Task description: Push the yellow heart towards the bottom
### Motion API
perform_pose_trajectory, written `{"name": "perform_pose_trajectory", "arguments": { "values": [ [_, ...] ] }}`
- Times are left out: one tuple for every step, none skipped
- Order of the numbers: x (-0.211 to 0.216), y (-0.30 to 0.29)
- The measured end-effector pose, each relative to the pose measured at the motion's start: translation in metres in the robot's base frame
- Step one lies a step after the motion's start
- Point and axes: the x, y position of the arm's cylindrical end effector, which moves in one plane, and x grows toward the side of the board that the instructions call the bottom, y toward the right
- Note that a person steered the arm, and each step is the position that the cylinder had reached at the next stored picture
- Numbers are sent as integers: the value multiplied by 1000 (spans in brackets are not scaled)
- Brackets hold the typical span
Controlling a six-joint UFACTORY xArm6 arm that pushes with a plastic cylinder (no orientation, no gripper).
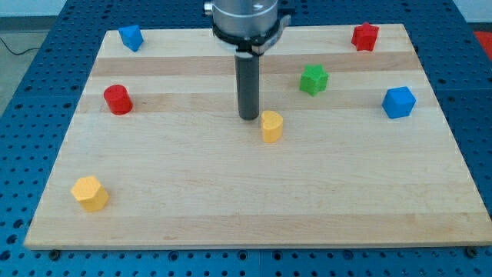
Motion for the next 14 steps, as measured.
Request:
{"name": "perform_pose_trajectory", "arguments": {
  "values": [
    [-15, 23],
    [17, 42],
    [68, 35],
    [88, 26],
    [84, 33],
    [76, 34],
    [73, 10],
    [73, -30],
    [87, -48],
    [92, -24],
    [96, 1],
    [116, 20],
    [129, 21],
    [127, 21]
  ]
}}
